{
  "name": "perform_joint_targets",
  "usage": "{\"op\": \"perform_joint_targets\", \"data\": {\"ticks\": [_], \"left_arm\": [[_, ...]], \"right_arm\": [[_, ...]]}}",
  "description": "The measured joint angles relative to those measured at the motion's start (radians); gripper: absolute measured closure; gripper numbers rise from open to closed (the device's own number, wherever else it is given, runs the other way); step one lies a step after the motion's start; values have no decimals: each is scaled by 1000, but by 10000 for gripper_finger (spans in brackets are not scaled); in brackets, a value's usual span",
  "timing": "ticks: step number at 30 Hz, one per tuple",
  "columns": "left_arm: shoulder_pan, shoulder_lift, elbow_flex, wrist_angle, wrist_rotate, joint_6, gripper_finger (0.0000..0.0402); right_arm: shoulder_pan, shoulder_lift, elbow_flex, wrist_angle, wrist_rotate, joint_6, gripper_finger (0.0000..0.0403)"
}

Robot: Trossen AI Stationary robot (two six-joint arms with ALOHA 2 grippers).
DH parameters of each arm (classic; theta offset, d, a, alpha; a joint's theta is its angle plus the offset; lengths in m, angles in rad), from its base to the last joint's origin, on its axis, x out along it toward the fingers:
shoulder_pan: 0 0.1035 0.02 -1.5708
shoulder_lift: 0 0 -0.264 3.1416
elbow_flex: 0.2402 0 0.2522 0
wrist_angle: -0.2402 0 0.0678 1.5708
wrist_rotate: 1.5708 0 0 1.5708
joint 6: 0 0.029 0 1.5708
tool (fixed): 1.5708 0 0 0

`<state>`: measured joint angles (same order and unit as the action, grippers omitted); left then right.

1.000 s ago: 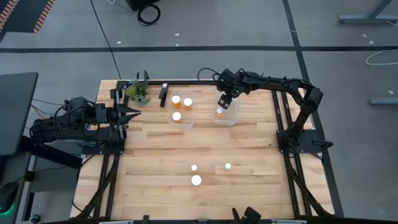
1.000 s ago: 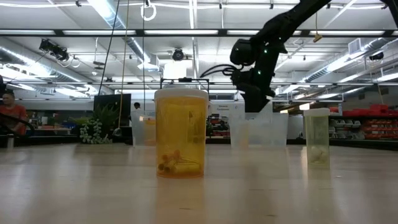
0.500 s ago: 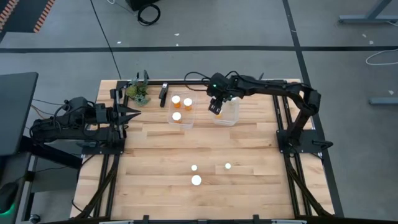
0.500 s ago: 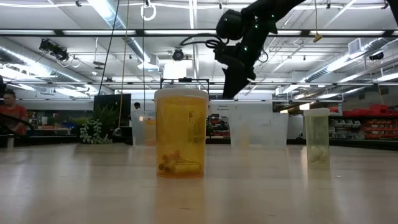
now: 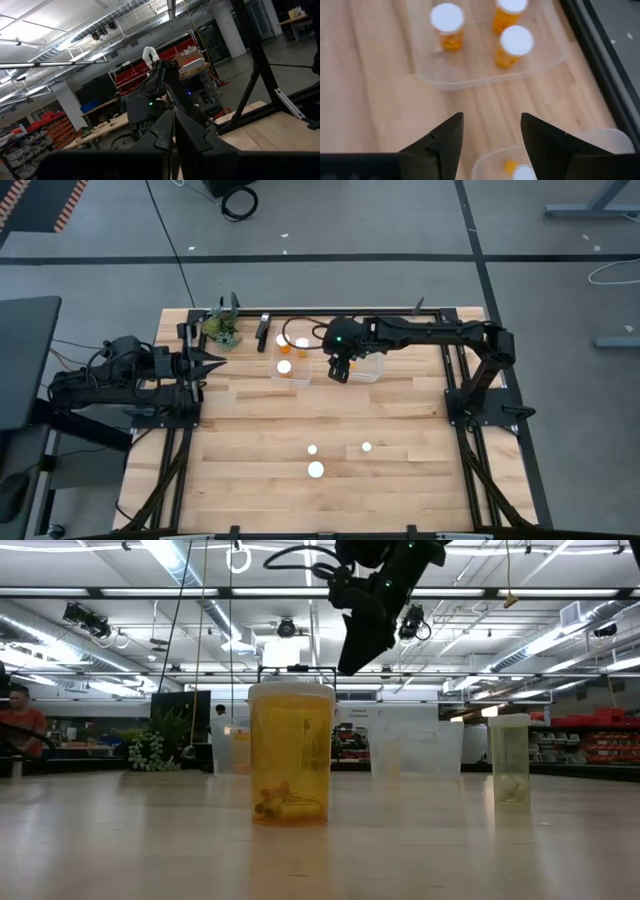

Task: Pick and place medicine bottles into bin by pill shape (circle, oval)
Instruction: Put the small yellow pill bottle in the right transparent bin

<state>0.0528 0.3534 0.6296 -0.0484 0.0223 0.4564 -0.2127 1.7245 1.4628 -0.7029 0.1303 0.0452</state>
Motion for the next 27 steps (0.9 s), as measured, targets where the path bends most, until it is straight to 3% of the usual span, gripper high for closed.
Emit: {"op": "perform_joint_targets", "data": {"ticks": [27], "left_arm": [[0, 0, 0, 0, 0, 0, 370]], "right_arm": [[444, 0, 0, -46, -34, 202, 198]]}}
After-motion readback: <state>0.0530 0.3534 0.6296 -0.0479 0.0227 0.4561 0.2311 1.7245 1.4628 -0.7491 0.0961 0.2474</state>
